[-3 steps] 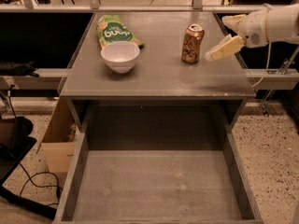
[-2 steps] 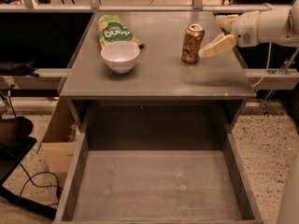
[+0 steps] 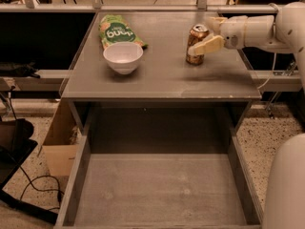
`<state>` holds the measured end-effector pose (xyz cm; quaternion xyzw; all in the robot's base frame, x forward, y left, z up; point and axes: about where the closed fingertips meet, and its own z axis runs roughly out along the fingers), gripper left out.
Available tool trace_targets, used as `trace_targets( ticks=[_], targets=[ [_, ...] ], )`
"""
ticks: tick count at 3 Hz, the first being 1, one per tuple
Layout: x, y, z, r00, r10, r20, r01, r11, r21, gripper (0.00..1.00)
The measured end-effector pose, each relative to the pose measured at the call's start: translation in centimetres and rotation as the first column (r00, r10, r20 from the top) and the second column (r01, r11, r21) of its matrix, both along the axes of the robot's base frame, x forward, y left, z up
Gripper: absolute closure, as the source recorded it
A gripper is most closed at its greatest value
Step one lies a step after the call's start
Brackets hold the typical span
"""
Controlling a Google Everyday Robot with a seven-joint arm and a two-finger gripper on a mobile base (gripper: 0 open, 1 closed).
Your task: Place orange can into top drawer
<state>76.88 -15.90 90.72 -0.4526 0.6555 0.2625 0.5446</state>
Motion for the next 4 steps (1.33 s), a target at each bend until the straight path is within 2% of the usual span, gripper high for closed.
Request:
trace_targets(
  ticks=[1, 4],
  targets=[
    [0.09, 0.19, -0.12, 1.0, 0.003, -0.002, -0.003, 1.0, 0.006, 0.16],
    [0.09, 0.2, -0.13, 1.0, 0.003, -0.002, -0.003, 1.0, 0.006, 0.85]
  ],
)
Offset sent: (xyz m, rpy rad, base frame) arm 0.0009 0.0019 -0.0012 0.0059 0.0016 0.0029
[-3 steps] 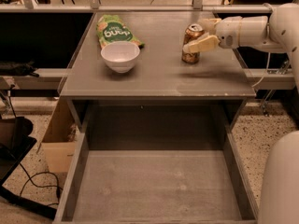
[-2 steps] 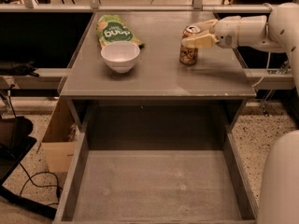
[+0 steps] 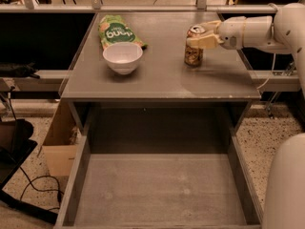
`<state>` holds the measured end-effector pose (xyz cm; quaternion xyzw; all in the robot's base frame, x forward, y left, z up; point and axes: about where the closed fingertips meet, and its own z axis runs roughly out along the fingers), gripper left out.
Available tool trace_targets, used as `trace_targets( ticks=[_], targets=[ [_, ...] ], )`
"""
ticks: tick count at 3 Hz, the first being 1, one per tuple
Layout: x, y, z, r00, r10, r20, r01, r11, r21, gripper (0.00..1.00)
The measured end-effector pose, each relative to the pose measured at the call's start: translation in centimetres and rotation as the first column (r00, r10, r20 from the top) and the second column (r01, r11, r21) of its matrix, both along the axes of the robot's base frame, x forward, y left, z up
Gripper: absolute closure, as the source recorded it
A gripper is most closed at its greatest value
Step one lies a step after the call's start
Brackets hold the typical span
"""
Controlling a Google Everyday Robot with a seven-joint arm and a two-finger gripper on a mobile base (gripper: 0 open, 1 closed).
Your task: Place orange can into top drawer
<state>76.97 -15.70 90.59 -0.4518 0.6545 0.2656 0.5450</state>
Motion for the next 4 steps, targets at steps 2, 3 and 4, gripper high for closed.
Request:
trace_targets(
  ticks=[2, 3, 4],
  targets=[
    [-11.9, -0.7, 10.1, 0.983, 0.083, 0.164, -0.061, 0.989, -0.131, 1.0],
    [-19.9, -1.0, 10.2, 0.9739, 0.145, 0.174, -0.126, 0.985, -0.115, 1.0],
    [-25.4, -3.0, 4.8, 0.977, 0.159, 0.141, -0.151, 0.986, -0.066, 1.0]
  ],
)
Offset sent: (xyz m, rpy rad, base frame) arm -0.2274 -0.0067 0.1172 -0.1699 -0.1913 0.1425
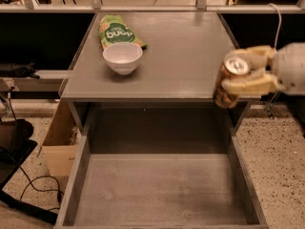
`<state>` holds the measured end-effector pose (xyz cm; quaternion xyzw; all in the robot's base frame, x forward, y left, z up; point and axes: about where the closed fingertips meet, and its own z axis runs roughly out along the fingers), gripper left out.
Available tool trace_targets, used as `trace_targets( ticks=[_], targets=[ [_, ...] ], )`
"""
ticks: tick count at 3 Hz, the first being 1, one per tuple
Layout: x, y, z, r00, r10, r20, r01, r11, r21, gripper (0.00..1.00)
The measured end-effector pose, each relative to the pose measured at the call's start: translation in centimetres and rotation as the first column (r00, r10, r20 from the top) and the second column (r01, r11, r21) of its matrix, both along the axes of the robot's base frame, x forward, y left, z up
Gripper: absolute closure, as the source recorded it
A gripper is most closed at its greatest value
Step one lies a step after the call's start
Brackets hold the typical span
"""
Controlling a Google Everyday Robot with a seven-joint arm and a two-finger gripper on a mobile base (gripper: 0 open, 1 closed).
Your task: Place orange can into top drawer
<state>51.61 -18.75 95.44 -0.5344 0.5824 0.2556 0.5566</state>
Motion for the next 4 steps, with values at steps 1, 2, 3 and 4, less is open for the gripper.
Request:
trace_targets(
  ticks=[1, 2, 3, 4],
  targets=[
    [-4.9, -4.3, -9.1, 0.9922, -0.059, -0.11, 0.063, 0.997, 0.032, 1.0],
    [-8.7, -6.3, -17.6, 0.9707, -0.098, -0.22, 0.116, 0.99, 0.074, 1.0],
    [-12.4, -5.9, -25.4, 0.9469, -0.11, -0.302, 0.149, 0.983, 0.11, 1.0],
    [-12.4, -5.9, -25.4, 0.947, -0.109, -0.302, 0.148, 0.983, 0.11, 1.0]
  ],
)
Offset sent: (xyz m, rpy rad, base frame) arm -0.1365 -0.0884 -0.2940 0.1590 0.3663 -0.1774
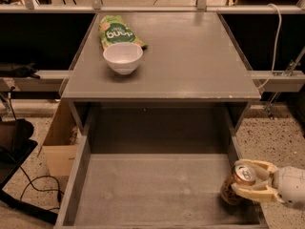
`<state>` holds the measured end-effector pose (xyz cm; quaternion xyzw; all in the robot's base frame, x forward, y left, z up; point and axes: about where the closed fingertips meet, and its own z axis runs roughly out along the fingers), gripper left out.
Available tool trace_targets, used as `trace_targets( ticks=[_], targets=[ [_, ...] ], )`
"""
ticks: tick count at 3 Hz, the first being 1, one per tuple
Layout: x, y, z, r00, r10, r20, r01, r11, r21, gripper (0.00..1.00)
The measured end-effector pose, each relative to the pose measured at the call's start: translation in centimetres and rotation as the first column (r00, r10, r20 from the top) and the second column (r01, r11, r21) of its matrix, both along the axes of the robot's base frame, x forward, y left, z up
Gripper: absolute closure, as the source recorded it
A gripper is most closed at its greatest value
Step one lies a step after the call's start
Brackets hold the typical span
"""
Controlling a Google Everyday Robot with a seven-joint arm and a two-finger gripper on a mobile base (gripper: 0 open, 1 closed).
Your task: Place orange can into top drawer
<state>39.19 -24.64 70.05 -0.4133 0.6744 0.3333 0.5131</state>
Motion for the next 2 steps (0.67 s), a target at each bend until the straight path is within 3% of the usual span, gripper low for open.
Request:
trace_targets(
  ticks=[1, 2],
  targets=[
    [0.6, 3.8, -0.3, 0.9938, 0.101, 0.046, -0.099, 0.994, -0.048, 1.0],
    [1.3, 9.0, -1.1, 0.9714, 0.216, 0.098, -0.208, 0.974, -0.089, 1.0]
  ],
)
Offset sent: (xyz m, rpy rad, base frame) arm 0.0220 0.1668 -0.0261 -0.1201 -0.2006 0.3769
